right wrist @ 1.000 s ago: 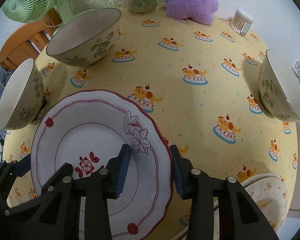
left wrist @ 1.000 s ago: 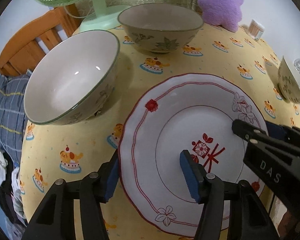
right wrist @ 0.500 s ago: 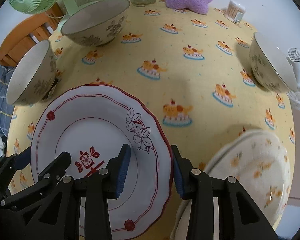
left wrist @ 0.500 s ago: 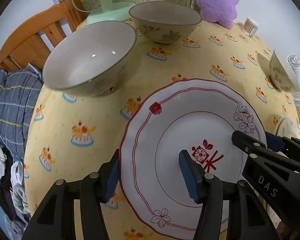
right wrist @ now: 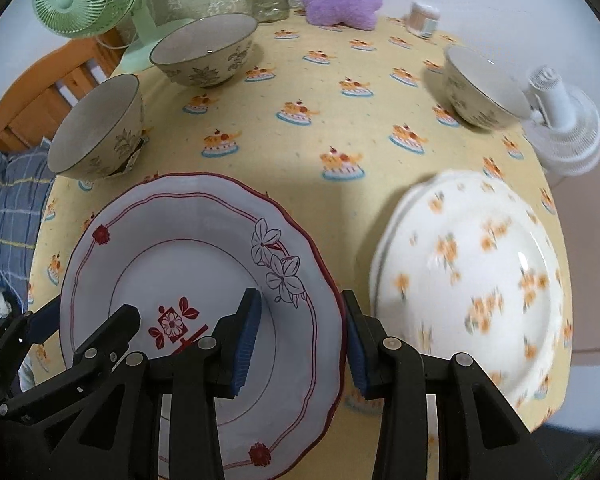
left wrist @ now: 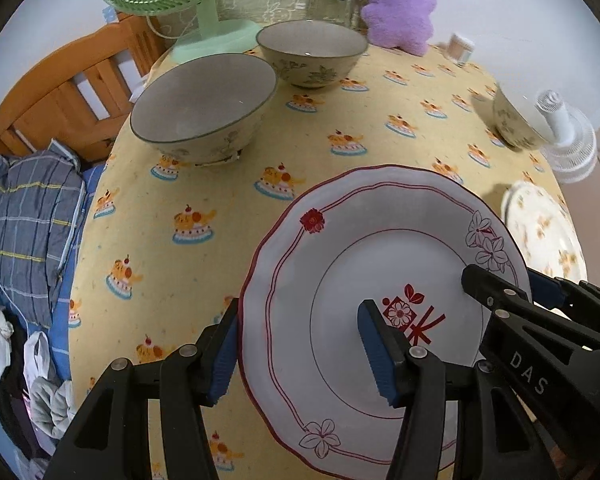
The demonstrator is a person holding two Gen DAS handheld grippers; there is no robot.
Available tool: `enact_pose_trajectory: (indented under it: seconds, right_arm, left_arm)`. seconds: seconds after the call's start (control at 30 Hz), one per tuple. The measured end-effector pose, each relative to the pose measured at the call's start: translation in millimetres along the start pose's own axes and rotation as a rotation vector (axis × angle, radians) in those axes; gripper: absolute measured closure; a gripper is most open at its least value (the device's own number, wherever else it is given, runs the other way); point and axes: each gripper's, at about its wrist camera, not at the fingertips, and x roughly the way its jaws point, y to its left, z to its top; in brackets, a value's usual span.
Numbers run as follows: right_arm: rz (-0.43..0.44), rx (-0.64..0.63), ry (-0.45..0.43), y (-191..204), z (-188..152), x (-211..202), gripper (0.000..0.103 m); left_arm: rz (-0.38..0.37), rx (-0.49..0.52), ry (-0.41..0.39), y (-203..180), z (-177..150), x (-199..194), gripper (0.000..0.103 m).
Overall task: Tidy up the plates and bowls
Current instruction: 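Lift the red-character plate with both grippers toward the flowered plate stack, then lower the red-character plate onto the flowered plate stack with both grippers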
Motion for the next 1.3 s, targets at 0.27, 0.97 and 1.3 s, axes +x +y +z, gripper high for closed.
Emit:
enact_pose_trajectory:
  seconds: [0.27,0.97,1.3]
  right_arm:
    - [-0.030,0.086,-0.027,-17,-26,-19,0.060]
    - [-0.027,0.146,-0.039,-138,-19,-34,0.060]
    - [-0.039,0.140,-0.019,-190,-11,-23,0.060]
  left_arm:
    - [-0.030,0.076,-0.020,-18,-12,-14,0.046]
    - [-0.040,0.096,-0.032,-136,5,-12,0.045]
    - [-0.037,0.102,0.003,-187,13,10,0.045]
